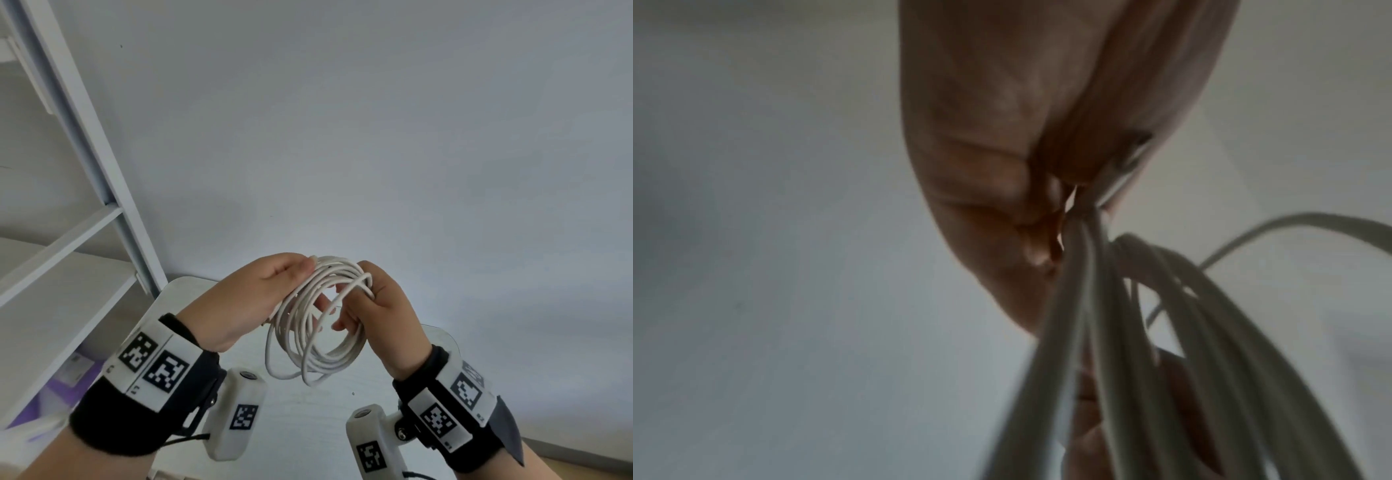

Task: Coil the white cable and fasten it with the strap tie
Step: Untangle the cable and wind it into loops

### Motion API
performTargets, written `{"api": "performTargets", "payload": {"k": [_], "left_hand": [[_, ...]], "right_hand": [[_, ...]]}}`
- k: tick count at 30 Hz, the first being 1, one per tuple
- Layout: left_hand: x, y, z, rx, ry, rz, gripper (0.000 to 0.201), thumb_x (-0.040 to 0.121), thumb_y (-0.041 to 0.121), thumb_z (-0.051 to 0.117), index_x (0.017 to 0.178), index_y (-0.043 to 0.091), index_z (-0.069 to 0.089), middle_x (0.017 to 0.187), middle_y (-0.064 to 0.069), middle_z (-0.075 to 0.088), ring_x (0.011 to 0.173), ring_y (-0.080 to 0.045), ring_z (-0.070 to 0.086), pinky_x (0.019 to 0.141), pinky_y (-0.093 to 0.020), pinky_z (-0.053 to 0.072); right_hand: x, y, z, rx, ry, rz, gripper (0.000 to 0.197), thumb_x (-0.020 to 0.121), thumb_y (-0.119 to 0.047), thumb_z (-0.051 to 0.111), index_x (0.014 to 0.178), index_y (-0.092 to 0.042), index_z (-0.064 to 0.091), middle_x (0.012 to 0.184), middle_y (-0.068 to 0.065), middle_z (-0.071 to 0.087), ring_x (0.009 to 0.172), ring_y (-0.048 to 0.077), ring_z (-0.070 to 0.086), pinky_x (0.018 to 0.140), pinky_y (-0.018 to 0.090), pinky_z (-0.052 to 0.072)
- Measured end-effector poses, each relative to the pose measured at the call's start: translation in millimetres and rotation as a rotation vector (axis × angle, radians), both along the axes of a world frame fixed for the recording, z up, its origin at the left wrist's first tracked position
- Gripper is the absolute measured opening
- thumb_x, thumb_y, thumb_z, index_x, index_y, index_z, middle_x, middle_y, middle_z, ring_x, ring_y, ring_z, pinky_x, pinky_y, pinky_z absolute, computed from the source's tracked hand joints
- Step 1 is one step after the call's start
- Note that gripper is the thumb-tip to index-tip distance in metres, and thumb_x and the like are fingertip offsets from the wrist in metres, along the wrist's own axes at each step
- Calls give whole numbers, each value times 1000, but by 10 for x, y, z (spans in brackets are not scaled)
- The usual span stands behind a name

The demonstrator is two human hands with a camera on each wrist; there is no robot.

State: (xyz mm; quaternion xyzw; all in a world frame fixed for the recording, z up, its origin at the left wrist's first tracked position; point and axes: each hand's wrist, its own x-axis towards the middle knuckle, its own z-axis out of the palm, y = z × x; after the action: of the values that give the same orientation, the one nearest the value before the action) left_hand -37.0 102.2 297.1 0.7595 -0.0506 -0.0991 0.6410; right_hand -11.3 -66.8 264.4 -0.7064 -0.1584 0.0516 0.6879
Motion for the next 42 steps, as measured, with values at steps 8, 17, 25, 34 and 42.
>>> {"api": "performTargets", "payload": {"k": [8, 17, 25, 34, 42], "left_hand": [[20, -33, -35, 287, -200, 238, 35, 94, 37, 43, 80, 12, 63, 74, -11, 67, 60, -14, 60, 55, -12, 44], [33, -54, -34, -155, 113, 229, 45, 92, 40, 46, 92, -4, 55, 81, -9, 66, 67, -18, 67, 64, -34, 59], [56, -13, -76, 156, -53, 130, 26, 94, 32, 46, 90, 14, 65, 89, 4, 71, 80, -12, 71, 80, -35, 58], [156, -127, -105, -196, -74, 409, 25, 97, 25, 42, 88, 16, 64, 96, 0, 74, 79, -25, 73, 82, -41, 57], [150, -129, -232, -686, -58, 498, 31, 98, 27, 39, 103, 3, 58, 110, -13, 71, 96, -27, 70, 82, -34, 57]], "right_hand": [[49, 6, -16, -148, -64, -97, 16, 84, -1, 47, 73, -12, 49, 40, -11, 45, 42, 9, 42, 55, 34, 57], [83, -53, 7, -157, -58, -146, 21, 82, 9, 39, 75, -7, 49, 52, -3, 54, 44, 14, 49, 58, 42, 58], [164, -133, 56, -195, -57, -163, 25, 82, 9, 38, 71, -12, 47, 53, -2, 51, 41, 10, 43, 57, 41, 59], [342, -143, 12, -313, -104, -214, 20, 83, 4, 41, 82, -11, 54, 59, -4, 62, 47, 13, 58, 52, 28, 53], [463, -124, 87, -122, -41, -264, 13, 89, -2, 44, 85, -8, 55, 59, 0, 54, 44, 11, 54, 57, 39, 56]]}}
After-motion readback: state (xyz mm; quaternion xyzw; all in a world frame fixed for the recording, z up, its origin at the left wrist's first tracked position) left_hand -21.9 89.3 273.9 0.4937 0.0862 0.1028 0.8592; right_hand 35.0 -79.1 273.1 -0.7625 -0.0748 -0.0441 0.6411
